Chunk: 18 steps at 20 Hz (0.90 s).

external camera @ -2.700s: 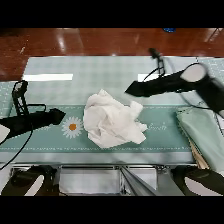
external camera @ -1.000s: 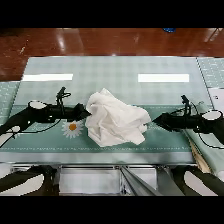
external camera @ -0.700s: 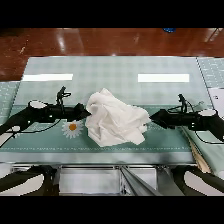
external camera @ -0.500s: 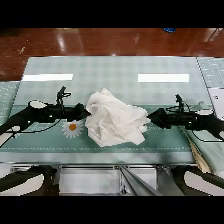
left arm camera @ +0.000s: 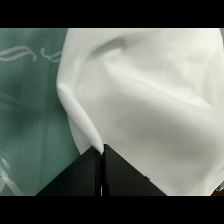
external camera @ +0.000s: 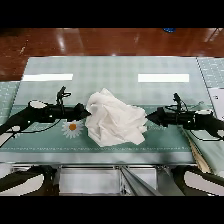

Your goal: Fold the shirts.

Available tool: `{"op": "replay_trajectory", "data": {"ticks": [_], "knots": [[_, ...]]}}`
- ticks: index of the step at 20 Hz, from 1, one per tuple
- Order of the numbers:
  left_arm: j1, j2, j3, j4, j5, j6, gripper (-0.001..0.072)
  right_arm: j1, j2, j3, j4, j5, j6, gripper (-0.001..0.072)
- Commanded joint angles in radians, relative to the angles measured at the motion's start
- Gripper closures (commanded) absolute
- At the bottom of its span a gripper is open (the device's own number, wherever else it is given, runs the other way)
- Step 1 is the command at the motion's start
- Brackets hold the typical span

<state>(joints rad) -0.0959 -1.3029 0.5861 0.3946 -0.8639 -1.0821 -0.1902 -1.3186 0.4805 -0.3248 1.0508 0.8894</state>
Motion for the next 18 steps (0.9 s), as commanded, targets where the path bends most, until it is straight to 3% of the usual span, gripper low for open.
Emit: {"op": "replay_trajectory", "data": {"ticks": [1,3,6,13,16,18], "knots": [[0.003,0.000,0.004,0.000,-0.002,0.000,0.0690,0.001,-0.001,0.009,0.019,0.055,-0.073,0.0693],[0.028,0.009,0.044,0.000,-0.040,0.000,0.0690,0.000,-0.001,0.081,-0.018,0.126,-0.060,0.0693],[0.095,0.069,0.197,0.000,-0.137,-0.004,0.0690,0.000,0.058,0.327,-0.094,0.200,0.061,0.0694],[0.189,0.324,0.751,0.026,-0.187,-0.046,0.0690,0.000,0.252,1.264,-0.420,0.192,0.349,0.0693],[0.193,0.429,0.924,0.224,-0.190,-0.143,0.0690,0.000,0.328,1.518,-0.550,0.189,0.419,0.0693],[0.193,0.506,0.992,0.371,-0.196,-0.198,0.0690,0.000,0.406,1.564,-0.615,0.167,0.438,0.0693]]}}
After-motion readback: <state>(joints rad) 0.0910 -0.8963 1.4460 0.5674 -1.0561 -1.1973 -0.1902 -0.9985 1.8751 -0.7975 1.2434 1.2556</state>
